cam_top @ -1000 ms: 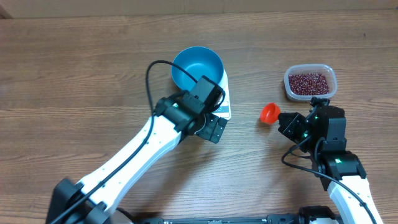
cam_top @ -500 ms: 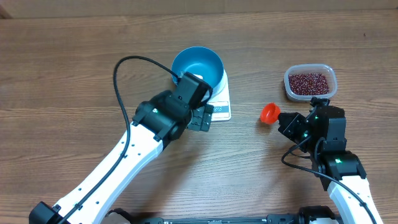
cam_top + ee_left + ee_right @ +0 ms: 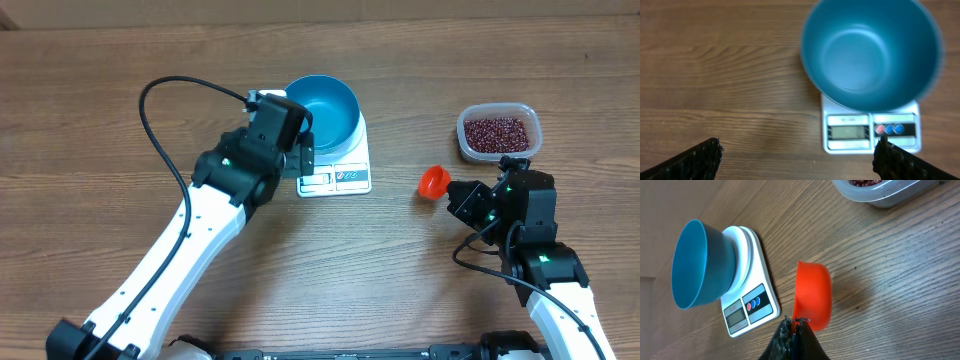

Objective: Scoop item into bowl and weigh 150g on scale
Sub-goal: 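Move the left gripper left to beside the blue bowl's rim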

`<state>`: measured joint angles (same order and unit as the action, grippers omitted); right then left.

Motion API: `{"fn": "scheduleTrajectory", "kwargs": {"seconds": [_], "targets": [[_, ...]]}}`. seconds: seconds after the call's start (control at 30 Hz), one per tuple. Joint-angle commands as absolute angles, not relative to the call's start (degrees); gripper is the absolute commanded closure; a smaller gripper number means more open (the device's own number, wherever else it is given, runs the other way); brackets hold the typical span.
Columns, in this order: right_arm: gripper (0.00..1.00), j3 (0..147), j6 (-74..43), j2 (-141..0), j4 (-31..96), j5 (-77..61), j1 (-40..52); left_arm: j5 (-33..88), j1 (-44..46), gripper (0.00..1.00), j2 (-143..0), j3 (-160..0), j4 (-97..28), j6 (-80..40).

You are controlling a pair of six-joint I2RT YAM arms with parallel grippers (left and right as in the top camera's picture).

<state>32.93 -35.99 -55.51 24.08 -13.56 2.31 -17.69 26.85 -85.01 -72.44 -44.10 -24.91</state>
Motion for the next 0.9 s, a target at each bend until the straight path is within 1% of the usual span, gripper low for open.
{"fn": "scheduleTrajectory", "kwargs": {"seconds": [0.0, 0.17, 0.43, 0.87], "targets": [[0.96, 34.48, -35.92, -55.31, 23.94, -13.74, 2.52, -19.86, 24.45, 0.00, -89.19, -72.47, -43.42, -29.04], [0.96, 34.48, -35.90, -55.31, 23.94, -13.72, 2.52, -22.04, 21.30, 0.01, -93.34, -72.49, -41.74, -28.95], [0.96, 34.48, -35.92, -55.31, 23.90, -13.72, 2.52, -21.76, 17.52, 0.00, -94.00, -72.49, -39.79, -29.02], [0.96, 34.48, -35.90, -55.31, 23.92, -13.52, 2.52, -22.81, 16.82, 0.01, -100.18, -72.49, -34.13, -28.12]]}}
